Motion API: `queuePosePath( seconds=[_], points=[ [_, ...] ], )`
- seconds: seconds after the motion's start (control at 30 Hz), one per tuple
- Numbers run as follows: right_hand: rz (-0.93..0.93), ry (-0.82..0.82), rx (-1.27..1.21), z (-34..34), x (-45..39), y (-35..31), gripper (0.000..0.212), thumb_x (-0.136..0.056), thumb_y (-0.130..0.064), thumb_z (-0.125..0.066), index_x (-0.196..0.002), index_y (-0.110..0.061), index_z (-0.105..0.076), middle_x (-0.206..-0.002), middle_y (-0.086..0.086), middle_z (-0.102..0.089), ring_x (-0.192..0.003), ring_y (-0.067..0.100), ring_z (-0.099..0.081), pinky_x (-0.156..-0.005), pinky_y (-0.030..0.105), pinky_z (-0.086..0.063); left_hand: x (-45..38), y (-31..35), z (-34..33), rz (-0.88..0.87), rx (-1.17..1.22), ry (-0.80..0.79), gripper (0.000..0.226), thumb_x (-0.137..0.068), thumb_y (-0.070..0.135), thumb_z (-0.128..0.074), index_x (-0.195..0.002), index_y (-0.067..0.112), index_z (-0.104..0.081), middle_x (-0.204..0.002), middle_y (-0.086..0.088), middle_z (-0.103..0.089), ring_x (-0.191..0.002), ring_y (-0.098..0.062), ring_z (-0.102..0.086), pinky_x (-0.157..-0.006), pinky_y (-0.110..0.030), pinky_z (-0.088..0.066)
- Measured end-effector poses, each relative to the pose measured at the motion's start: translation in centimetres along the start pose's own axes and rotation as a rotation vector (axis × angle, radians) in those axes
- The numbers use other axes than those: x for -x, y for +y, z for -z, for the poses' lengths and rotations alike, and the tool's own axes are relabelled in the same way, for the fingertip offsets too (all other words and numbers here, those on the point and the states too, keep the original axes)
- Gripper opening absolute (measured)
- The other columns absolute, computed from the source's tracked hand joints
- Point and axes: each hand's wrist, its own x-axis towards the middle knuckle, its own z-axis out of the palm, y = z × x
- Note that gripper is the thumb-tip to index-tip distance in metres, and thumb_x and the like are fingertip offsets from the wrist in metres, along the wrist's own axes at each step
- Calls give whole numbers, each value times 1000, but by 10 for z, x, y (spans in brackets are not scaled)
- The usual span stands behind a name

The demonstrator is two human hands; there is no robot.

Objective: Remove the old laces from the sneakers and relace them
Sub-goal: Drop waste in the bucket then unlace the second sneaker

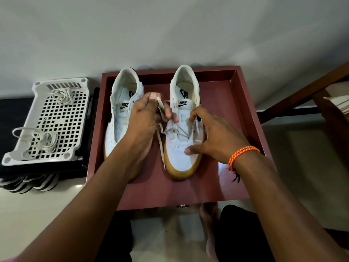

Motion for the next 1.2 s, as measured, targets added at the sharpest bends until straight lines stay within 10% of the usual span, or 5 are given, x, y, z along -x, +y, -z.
queuePosePath(
  seconds=[0.17,0.37,0.73,0.97,1.2],
  points=[
    [4,0,11,-1,-1,0,77,-61,-42,-99,-113,-38,-43,-86,-28,-47,-72,-2,-49,-56,29,-34,-3,1,0,134,131,68,29,-117,17,-35,-91,15,-48,-64,4,-32,-50,-7,-26,-66,-47,-66],
    [13,2,19,0,-1,0,76,-63,-41,-99,-115,-38,-44,-85,-28,-46,-70,-4,-47,-54,27,-32,0,-3,-7,216,-34,119,29,-115,16,-36,-88,19,-48,-66,8,-37,-52,-5,-27,-42,-19,-30],
    [28,3,30,-2,-2,2,71,-63,-43,-98,-108,-34,-44,-90,-27,-47,-70,-1,-49,-57,29,-34,-5,-13,-4,438,284,113,36,-113,8,-35,-80,19,-44,-65,5,-25,-43,-3,-22,-32,-16,-20],
    [52,-10,13,-1,-3,2,70,-62,-41,-98,-107,-34,-45,-87,-55,-43,-64,2,-46,-58,32,-36,-13,-22,2,604,414,184,31,-113,8,-36,-84,19,-41,-59,8,-28,-39,-1,-22,-28,-15,-17],
    [39,19,46,-1,-3,5,72,-61,-43,-99,-107,-35,-45,-85,-21,-54,-72,5,-52,-66,36,-51,-10,-25,7,109,-889,54,32,-110,15,-44,-81,19,-57,-69,5,-57,-55,-7,-53,-53,-27,-42]
  ],
)
